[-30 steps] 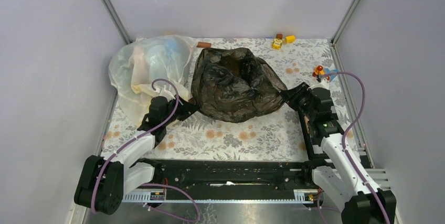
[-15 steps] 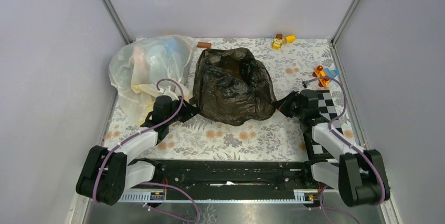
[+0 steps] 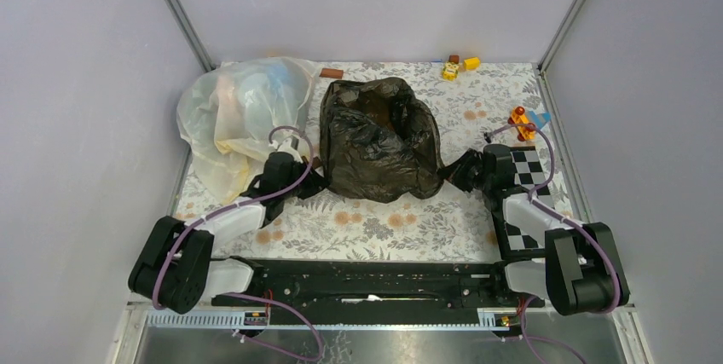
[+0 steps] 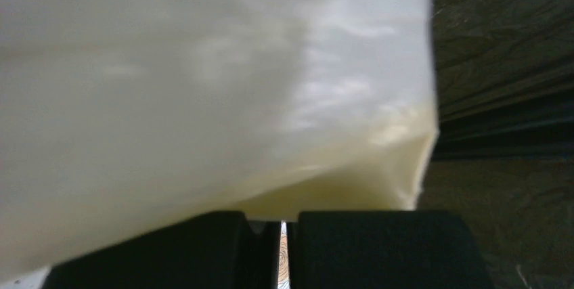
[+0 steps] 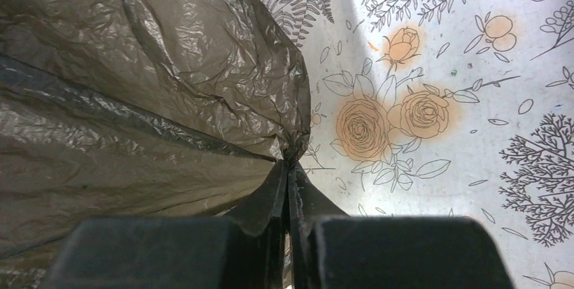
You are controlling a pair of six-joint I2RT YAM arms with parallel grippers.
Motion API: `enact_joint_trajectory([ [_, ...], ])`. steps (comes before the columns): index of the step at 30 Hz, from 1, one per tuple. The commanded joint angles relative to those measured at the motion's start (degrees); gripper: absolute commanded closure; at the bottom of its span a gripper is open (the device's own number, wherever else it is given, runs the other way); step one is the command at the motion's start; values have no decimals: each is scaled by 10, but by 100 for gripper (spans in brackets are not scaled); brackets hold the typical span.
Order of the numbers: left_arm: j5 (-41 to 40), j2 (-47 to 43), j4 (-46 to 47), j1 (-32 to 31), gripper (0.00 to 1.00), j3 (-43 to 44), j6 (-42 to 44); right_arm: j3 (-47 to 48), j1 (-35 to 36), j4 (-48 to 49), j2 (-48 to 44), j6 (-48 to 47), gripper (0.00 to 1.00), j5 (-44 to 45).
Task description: Put the trash bags into the trash bin
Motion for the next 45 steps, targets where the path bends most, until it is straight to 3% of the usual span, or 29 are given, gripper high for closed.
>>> enact_joint_trajectory([
  [1,-74,33,-60,-45,100,60,49,17,5,3,28,-18,94,3],
  [12,-204,100,-156,-95,100,127,93,59,49,-44,88,-57,90,87],
  [15,-226,101,-178,-96,100,132,96,72,49,-85,48,-76,80,118],
  [21,-223,82,-167,-96,100,122,98,139,49,-228,-87,-141,48,213],
  [24,-211,70,-154,-97,100,118,102,212,49,-302,-130,-187,44,222],
  [26,-212,63,-153,-96,100,115,105,275,52,-348,-132,-224,53,190],
  [29,-215,55,-153,-96,100,111,113,377,88,-424,-100,-258,85,190],
  [31,-215,51,-155,-96,100,109,116,435,131,-458,-70,-279,97,206],
  [37,-213,40,-152,-96,100,101,126,549,229,-490,37,-348,100,188],
  [45,-197,83,-159,-96,100,116,132,697,328,-592,188,-428,100,232],
])
